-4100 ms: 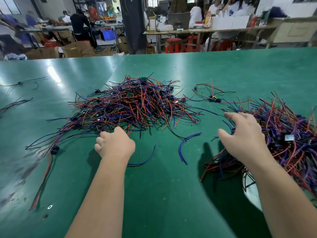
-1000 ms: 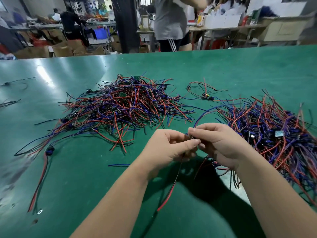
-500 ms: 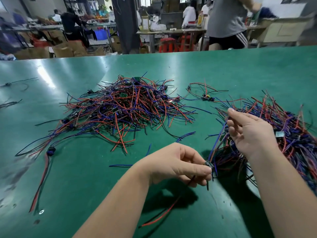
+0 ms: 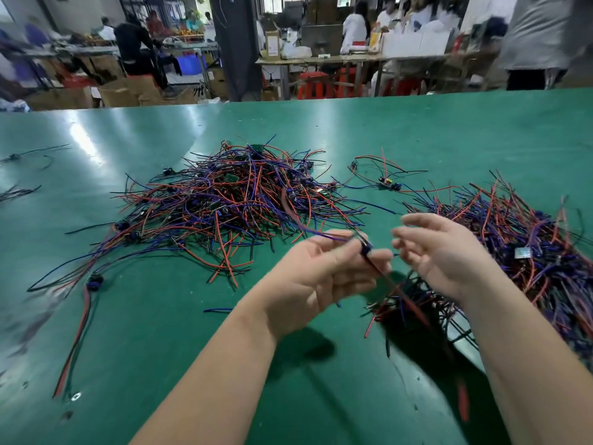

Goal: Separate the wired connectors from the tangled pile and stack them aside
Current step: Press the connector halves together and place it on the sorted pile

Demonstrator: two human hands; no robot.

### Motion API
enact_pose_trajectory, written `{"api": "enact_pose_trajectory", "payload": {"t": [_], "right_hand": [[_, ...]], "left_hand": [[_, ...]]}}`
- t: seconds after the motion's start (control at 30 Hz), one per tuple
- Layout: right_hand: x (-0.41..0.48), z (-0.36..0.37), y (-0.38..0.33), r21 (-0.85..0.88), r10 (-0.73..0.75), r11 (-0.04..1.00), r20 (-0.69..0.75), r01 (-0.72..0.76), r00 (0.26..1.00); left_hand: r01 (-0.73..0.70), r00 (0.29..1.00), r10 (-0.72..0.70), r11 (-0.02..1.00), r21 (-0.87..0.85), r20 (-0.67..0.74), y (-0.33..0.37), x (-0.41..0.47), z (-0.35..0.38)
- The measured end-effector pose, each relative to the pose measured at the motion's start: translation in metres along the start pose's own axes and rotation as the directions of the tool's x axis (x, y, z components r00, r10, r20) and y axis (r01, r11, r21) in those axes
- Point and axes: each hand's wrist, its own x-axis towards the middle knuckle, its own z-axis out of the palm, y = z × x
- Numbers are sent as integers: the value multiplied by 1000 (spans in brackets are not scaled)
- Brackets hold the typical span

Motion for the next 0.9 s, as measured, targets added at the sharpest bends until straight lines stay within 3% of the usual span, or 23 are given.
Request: {"api": "enact_pose_trajectory", "payload": {"t": [0.07, 0.13, 0.2, 0.27, 0.37, 0.47, 0.53, 0.6, 0.67, 0.8, 0.9], "right_hand": [[-11, 9, 6, -207, -1, 977, 220, 48, 975], [-21, 21, 11, -270, 10, 958, 361, 94, 932], [-26, 31, 17, -163, -42, 980, 402, 116, 915], [-27, 39, 20, -18, -94, 994, 337, 107, 937], [-25, 44, 22, 119, -83, 991, 216, 58, 973], [-22, 41, 18, 211, -30, 977, 177, -8, 984], [-20, 36, 12, 235, -18, 972, 181, -26, 983], [-20, 30, 9, 149, -24, 989, 241, -13, 970], [-20, 26, 10, -56, -42, 997, 302, 62, 952], [-20, 26, 18, -488, -126, 832, 295, 262, 947], [-18, 23, 15, -457, -142, 863, 188, 214, 972]], "left_hand": [[-72, 992, 66, 996, -53, -112, 4, 3, -2], [-130, 961, 117, 991, -33, -248, 6, 4, -3], [-161, 911, 156, 987, 18, -383, 3, 5, -3], [-174, 871, 199, 980, 97, -450, -2, 6, -1], [-202, 858, 283, 953, 225, -428, -12, 7, 3], [-284, 901, 355, 917, 279, -250, -16, 8, 3], [-250, 933, 310, 924, 290, -182, -12, 8, 1], [-158, 947, 223, 951, 266, -232, -6, 6, -2], [-73, 947, 146, 965, 253, -285, -5, 5, -3], [59, 943, 118, 861, 505, -311, -14, 4, -5], [127, 948, 28, 879, 460, -316, -14, 4, -6]]}}
